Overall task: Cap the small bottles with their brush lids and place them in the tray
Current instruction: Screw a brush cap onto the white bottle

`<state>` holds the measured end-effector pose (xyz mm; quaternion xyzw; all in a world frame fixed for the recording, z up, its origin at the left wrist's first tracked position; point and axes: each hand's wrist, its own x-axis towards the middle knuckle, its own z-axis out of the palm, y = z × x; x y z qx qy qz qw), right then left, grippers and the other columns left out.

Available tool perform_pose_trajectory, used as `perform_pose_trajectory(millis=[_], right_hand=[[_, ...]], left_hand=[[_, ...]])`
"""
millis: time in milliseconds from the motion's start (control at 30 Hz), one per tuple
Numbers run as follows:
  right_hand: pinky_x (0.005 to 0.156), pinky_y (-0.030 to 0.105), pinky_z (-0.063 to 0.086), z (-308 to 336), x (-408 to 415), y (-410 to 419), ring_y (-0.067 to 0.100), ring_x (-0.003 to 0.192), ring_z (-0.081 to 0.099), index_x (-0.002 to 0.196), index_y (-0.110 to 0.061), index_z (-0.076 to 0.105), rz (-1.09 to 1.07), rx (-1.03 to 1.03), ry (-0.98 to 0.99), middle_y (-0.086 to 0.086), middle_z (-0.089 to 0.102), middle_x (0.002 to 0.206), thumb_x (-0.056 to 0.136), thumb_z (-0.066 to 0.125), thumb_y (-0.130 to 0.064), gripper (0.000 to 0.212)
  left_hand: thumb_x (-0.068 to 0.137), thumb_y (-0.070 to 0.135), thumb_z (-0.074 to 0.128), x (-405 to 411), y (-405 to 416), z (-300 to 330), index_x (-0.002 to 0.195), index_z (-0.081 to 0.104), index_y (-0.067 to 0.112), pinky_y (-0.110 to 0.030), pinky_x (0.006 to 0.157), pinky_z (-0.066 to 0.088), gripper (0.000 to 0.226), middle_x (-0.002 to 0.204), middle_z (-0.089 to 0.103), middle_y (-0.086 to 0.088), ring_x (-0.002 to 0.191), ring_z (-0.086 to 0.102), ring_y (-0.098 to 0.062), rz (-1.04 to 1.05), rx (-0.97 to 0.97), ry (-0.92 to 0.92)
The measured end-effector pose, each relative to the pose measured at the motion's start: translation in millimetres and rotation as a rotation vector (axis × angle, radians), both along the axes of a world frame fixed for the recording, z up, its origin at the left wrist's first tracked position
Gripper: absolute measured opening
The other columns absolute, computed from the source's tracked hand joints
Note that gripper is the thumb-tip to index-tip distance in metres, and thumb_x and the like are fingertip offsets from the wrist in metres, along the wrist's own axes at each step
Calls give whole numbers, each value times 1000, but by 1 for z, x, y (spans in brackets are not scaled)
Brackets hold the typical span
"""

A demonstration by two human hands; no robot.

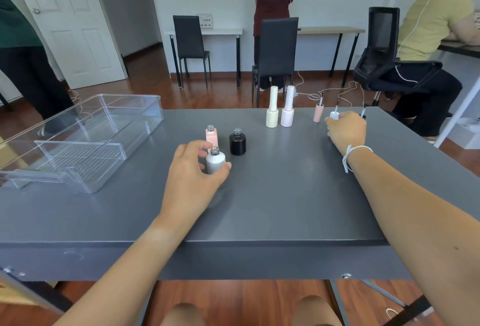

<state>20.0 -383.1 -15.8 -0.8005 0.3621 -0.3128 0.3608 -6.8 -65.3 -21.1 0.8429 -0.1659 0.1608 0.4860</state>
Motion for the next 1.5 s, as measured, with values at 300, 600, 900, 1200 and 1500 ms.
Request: perform_pose_trajectory(millis=[300, 600, 900, 1200, 1500], right_hand=[[71, 26, 37, -2, -4, 6, 35, 89, 61, 95, 3, 63, 8, -42, -26, 22, 68, 94, 91, 49, -25, 32], [73, 26, 39, -1, -13, 15, 26, 80, 53, 102, -4, 61, 42, -42, -84, 18, 66, 101, 92, 49, -28, 29], [67, 26, 37, 0, -24, 27, 23, 75, 51, 103, -7, 60, 74, -27, -83, 6, 56, 88, 91, 48, -29, 27], [55, 26, 36, 0, -37, 46, 11, 66, 50, 90, -13, 56, 213, 6, -149, -5, 54, 73, 87, 50, -34, 21], [38, 20, 43, 7, -49, 57, 10, 38, 45, 78, -20, 51, 436, 234, -259, -1, 64, 83, 84, 51, -21, 6]], left_hand=[[75, 20, 70, 5, 0, -3, 102, 61, 25, 3, 63, 35, 28, 98, 54, 7, 67, 54, 10, -20, 35, 17], [76, 20, 68, 7, 0, -5, 100, 59, 28, 2, 58, 36, 27, 100, 65, 5, 74, 59, -5, -52, -4, 50], [76, 19, 69, 7, 0, -4, 101, 60, 28, 2, 61, 37, 28, 100, 65, 4, 77, 59, -5, -54, -12, 44], [74, 16, 70, -12, -22, 15, 88, 55, 44, 1, 70, 39, 35, 95, 58, 22, 86, 59, 1, -218, -133, -92], [74, 12, 68, -5, -75, 19, 95, 56, 34, -1, 74, 40, 32, 99, 56, 17, 89, 61, -8, -443, -106, -37]])
